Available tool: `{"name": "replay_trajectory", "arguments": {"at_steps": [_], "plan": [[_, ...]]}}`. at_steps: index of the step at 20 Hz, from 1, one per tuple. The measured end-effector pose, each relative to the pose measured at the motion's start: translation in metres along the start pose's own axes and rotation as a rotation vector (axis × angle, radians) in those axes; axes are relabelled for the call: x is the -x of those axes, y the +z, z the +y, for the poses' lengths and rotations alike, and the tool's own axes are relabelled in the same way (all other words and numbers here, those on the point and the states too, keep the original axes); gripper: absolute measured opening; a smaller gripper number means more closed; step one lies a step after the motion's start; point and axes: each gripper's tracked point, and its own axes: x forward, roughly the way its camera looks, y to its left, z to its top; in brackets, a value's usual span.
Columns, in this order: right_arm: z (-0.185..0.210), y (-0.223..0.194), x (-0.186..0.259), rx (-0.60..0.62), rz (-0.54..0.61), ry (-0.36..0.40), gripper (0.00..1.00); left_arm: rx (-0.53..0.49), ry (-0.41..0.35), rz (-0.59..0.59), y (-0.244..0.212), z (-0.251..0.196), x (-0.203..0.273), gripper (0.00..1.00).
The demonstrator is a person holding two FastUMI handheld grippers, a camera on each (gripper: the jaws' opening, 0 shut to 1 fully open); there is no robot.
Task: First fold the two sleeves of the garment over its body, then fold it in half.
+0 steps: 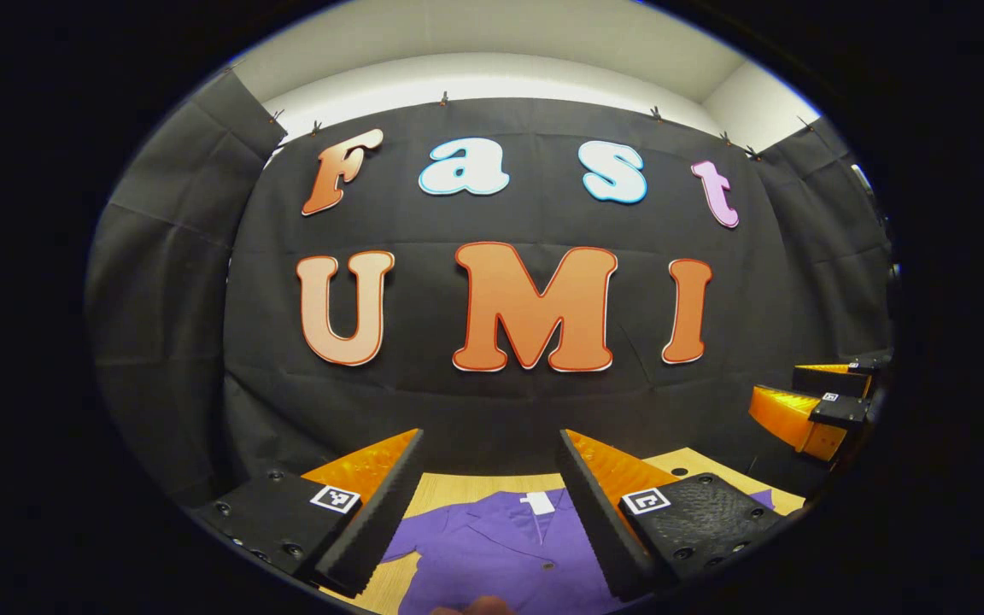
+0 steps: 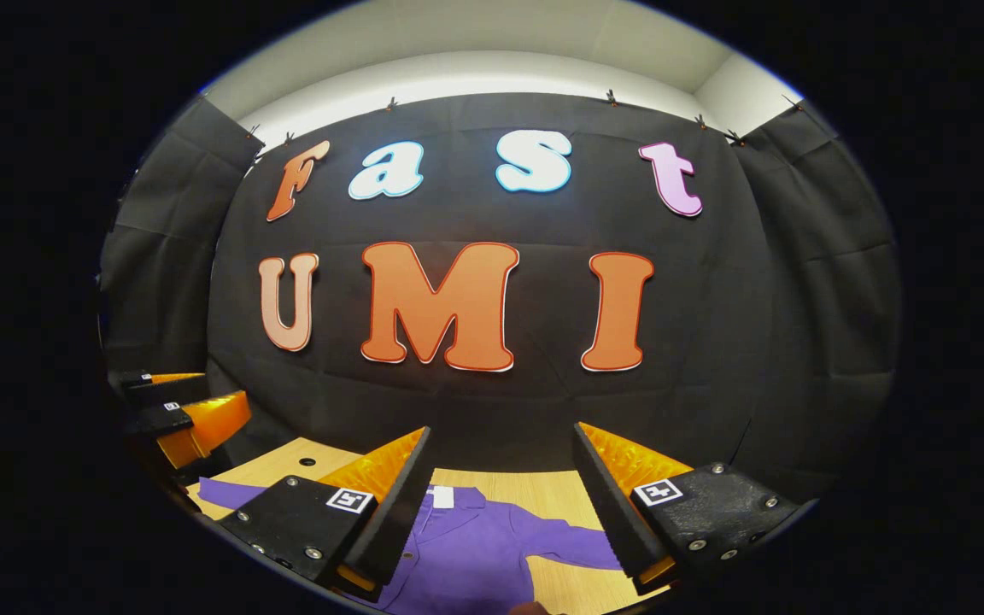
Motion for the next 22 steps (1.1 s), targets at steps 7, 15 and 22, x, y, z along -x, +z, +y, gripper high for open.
{"name": "replay_trajectory", "arguments": {"at_steps": [7, 15, 22], "plan": [[0.006, -0.003, 0.008, 0.008, 0.007, 0.007, 0.95, -0.033, 0.032, 0.004, -0.001, 0.006, 0.011, 0.95], [-0.033, -0.025, 0.012, 0.029, 0.059, -0.113, 0.95, -0.047, 0.055, -0.019, 0.002, 0.029, 0.027, 0.95], [-0.076, -0.073, 0.016, 0.001, 0.174, -0.270, 1.00, -0.056, 0.009, -0.023, -0.003, 0.047, 0.040, 0.95]]}}
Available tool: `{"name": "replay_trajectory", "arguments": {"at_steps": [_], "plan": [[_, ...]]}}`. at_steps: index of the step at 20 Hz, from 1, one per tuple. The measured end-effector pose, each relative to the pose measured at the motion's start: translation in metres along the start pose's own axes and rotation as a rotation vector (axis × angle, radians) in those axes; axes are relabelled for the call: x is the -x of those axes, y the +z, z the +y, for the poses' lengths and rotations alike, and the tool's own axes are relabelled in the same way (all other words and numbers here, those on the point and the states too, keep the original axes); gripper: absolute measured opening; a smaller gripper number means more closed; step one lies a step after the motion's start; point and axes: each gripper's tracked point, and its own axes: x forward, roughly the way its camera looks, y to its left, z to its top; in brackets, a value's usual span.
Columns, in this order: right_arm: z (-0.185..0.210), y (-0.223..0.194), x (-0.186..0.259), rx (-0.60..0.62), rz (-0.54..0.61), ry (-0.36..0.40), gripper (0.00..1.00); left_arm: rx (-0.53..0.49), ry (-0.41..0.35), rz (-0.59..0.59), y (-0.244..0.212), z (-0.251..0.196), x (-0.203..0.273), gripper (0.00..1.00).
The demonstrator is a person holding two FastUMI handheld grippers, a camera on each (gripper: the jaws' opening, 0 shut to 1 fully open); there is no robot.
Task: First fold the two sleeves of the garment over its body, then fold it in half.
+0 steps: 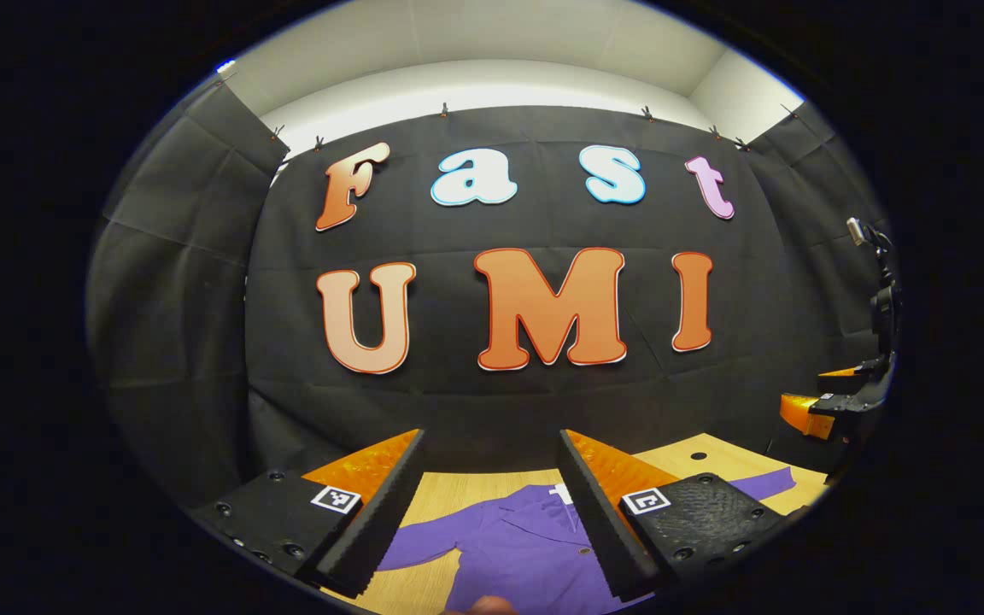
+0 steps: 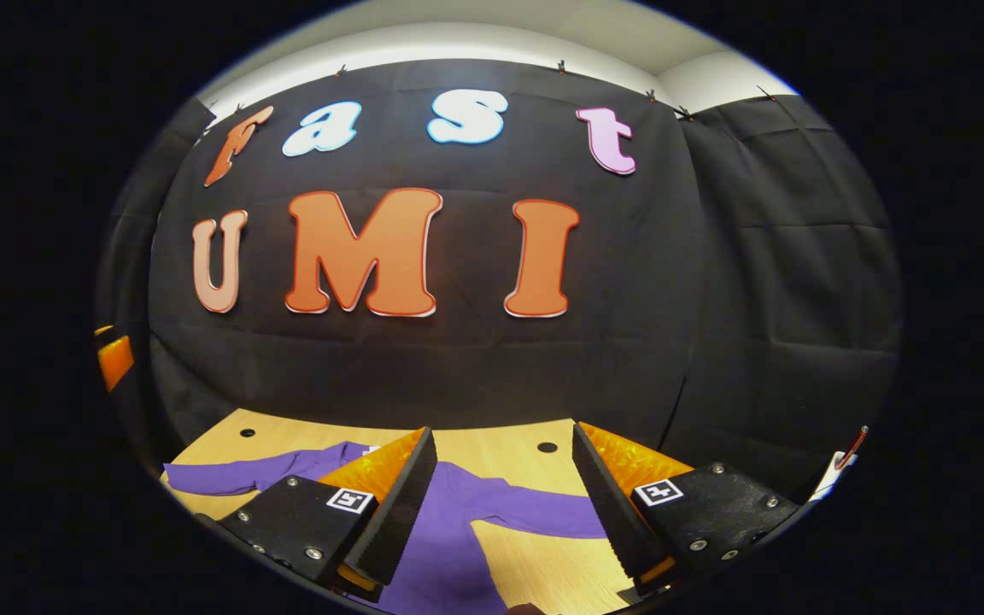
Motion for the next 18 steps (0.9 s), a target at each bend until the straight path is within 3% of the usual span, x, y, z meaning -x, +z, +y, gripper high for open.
{"name": "replay_trajectory", "arguments": {"at_steps": [1, 9, 12, 13, 14, 18], "plan": [[-0.003, -0.004, -0.002, -0.003, 0.006, -0.015, 0.95, 0.004, -0.010, -0.006, 0.002, 0.002, 0.001, 0.95], [-0.041, -0.056, -0.054, -0.020, 0.136, -0.068, 0.95, 0.015, 0.025, -0.024, 0.009, -0.006, -0.020, 0.95], [-0.073, -0.089, -0.081, -0.033, 0.216, -0.108, 0.96, 0.007, 0.043, -0.039, 0.016, -0.018, -0.033, 0.95], [-0.086, -0.100, -0.089, -0.031, 0.245, -0.128, 1.00, 0.002, 0.049, -0.041, 0.018, -0.023, -0.037, 0.95], [-0.098, -0.110, -0.096, -0.033, 0.277, -0.148, 0.95, -0.002, 0.054, -0.043, 0.019, -0.028, -0.040, 0.95], [-0.143, -0.152, -0.123, -0.074, 0.400, -0.207, 0.96, -0.022, 0.072, -0.023, 0.016, -0.044, -0.052, 0.95]]}}
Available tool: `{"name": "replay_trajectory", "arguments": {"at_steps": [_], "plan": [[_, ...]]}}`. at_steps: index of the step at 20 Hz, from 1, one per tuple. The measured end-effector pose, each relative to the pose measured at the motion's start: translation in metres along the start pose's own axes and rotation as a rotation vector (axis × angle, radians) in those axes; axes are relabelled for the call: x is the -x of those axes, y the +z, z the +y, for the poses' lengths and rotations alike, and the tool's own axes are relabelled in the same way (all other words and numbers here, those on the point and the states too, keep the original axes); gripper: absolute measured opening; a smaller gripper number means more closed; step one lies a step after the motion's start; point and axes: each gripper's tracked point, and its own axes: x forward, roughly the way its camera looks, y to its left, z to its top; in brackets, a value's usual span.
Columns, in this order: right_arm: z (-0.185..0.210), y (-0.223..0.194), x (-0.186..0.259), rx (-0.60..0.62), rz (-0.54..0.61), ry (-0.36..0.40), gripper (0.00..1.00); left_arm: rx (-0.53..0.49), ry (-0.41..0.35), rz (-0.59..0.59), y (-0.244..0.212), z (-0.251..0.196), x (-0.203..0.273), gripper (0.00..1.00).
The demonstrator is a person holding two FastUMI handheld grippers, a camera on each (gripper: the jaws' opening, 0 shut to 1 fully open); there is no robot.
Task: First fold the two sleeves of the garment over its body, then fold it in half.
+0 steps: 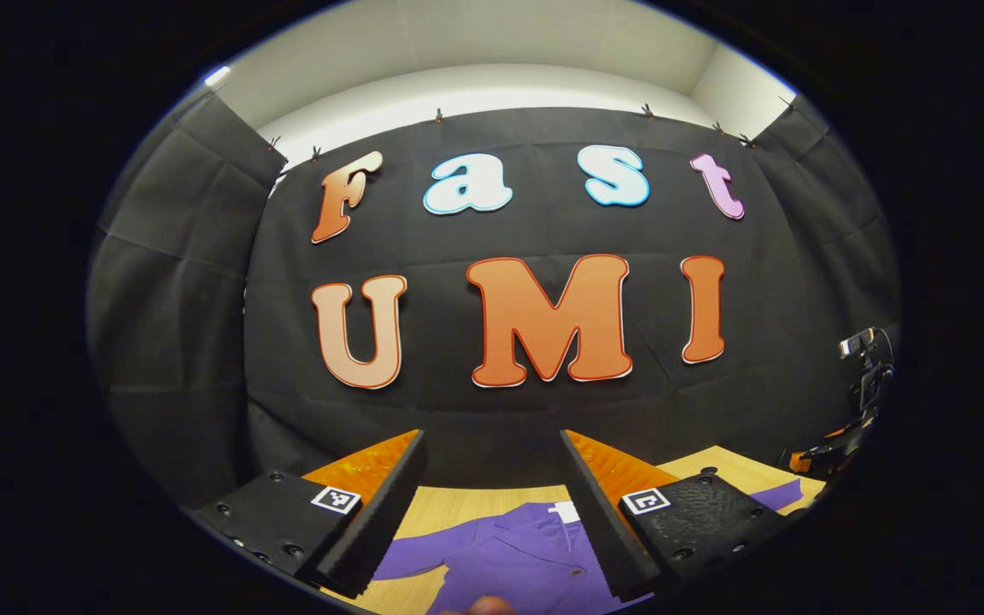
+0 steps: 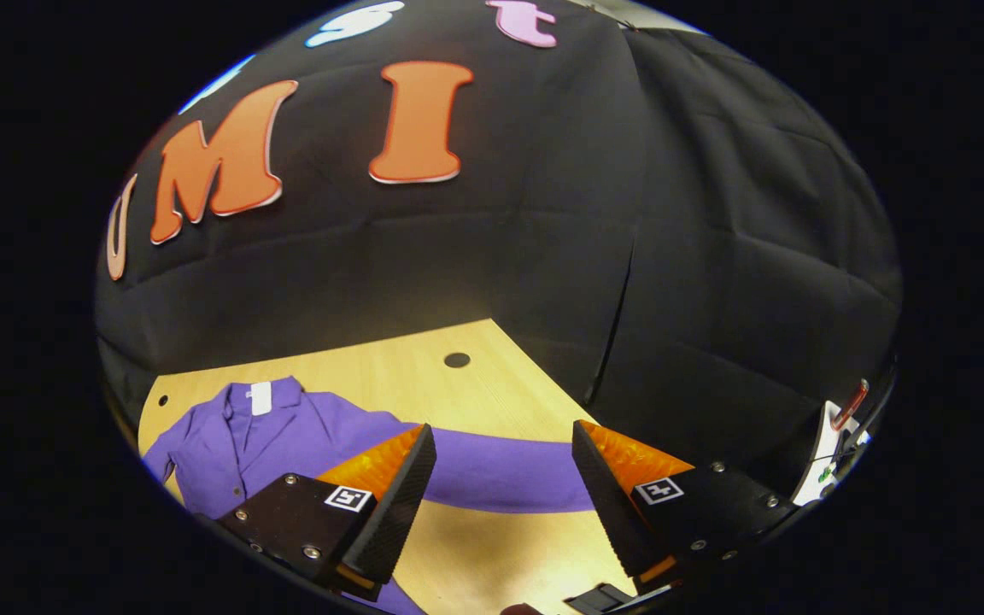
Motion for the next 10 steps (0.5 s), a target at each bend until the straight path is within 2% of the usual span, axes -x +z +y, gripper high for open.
{"name": "replay_trajectory", "arguments": {"at_steps": [6, 10], "plan": [[-0.040, -0.046, -0.057, -0.031, 0.226, -0.056, 0.96, -0.021, 0.042, 0.055, -0.011, -0.017, -0.010, 0.94], [-0.062, -0.078, -0.076, -0.032, 0.388, -0.053, 0.97, -0.034, 0.084, 0.089, -0.019, -0.023, -0.013, 0.94]]}}
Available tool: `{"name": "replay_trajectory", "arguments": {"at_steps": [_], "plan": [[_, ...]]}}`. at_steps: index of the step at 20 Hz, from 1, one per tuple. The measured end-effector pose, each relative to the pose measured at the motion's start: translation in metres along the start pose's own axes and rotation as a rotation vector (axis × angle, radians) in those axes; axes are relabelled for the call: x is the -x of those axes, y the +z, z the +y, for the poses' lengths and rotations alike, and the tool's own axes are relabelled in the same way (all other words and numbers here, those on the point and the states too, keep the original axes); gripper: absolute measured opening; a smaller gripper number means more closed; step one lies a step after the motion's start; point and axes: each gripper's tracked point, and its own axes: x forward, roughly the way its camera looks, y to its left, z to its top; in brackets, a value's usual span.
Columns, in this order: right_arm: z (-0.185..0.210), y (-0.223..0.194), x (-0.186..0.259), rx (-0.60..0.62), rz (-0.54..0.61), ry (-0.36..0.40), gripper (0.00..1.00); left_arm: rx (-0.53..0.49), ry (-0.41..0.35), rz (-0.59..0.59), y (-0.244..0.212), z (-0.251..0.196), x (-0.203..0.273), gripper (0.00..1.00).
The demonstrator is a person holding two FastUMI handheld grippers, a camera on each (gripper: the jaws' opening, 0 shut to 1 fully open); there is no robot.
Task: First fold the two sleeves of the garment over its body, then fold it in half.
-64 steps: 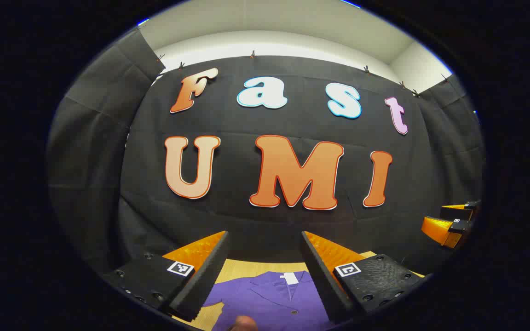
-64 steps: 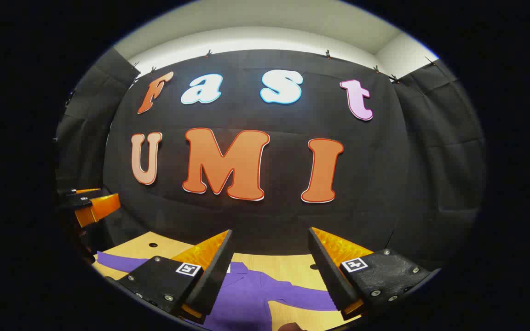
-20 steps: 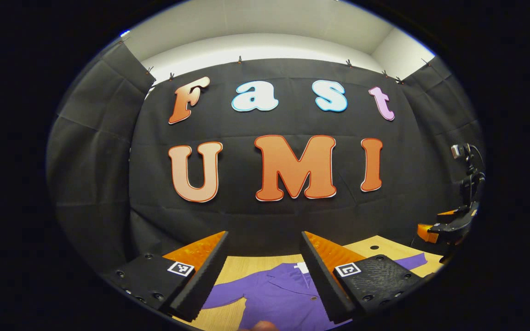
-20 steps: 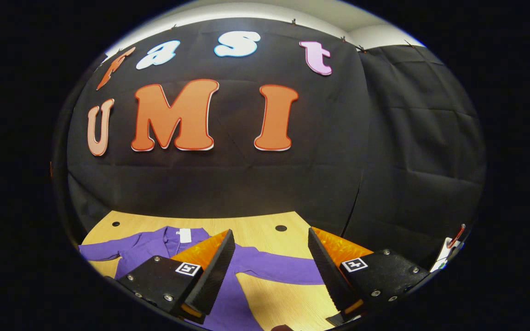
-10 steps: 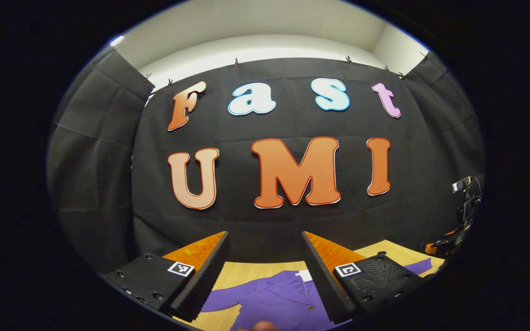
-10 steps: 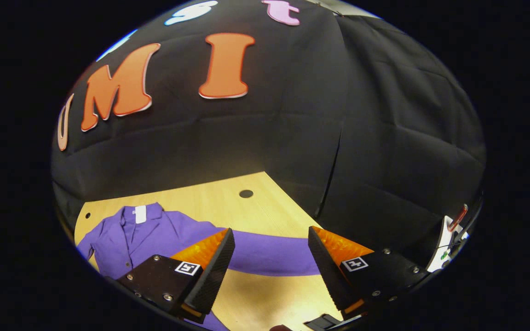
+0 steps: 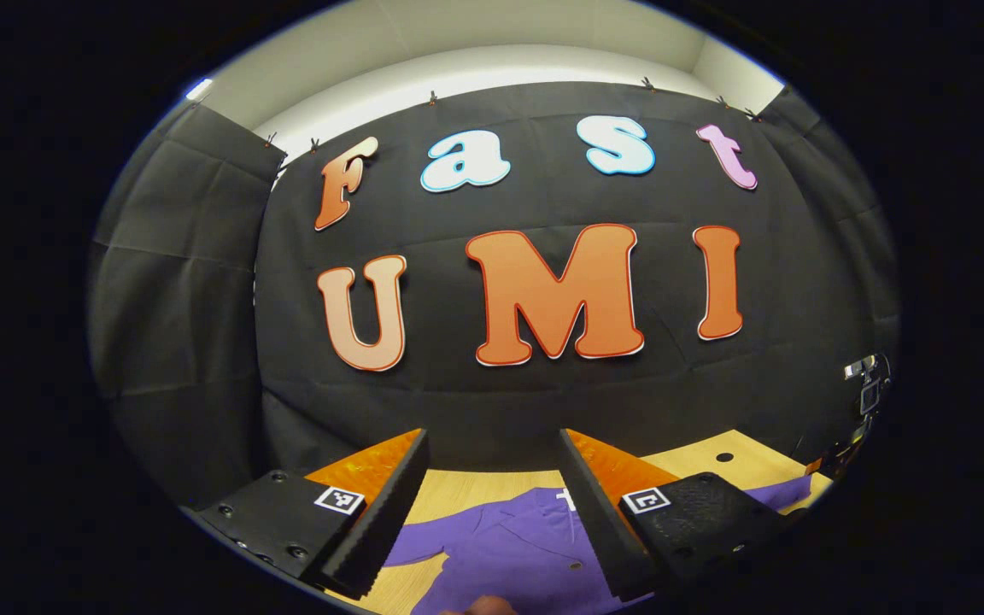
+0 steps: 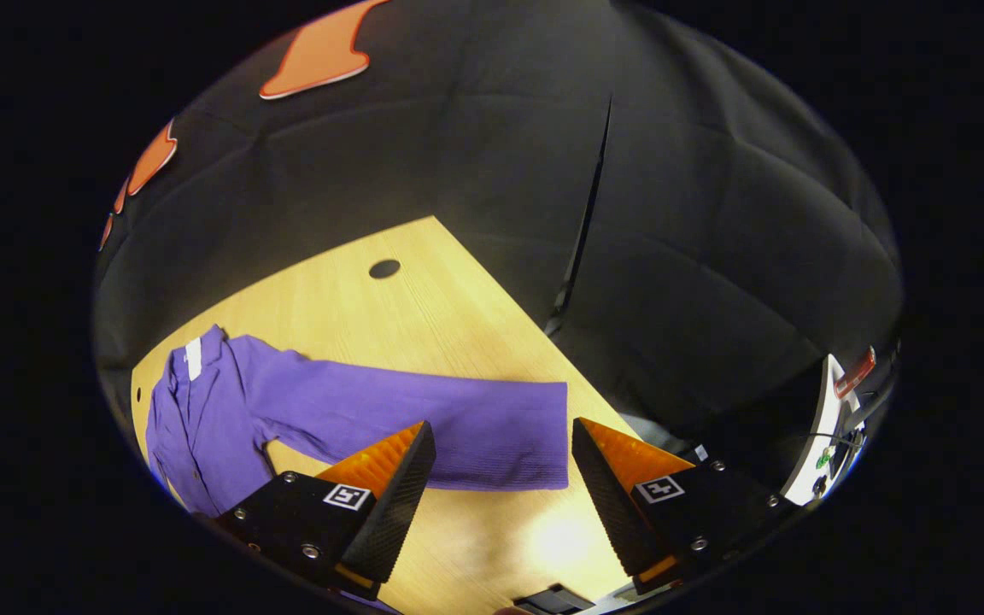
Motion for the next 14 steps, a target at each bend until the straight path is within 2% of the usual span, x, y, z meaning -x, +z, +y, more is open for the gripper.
{"name": "replay_trajectory", "arguments": {"at_steps": [3, 9, 14], "plan": [[-0.011, -0.010, -0.026, 0.009, 0.097, -0.004, 0.97, -0.008, 0.028, 0.032, -0.007, -0.005, 0.001, 0.94], [-0.022, -0.032, -0.062, -0.010, 0.313, 0.041, 0.97, -0.040, 0.069, 0.090, -0.023, -0.013, 0.008, 0.94], [-0.025, -0.044, -0.074, -0.029, 0.423, 0.082, 0.96, -0.074, 0.081, 0.133, -0.034, -0.017, 0.014, 0.93]]}}
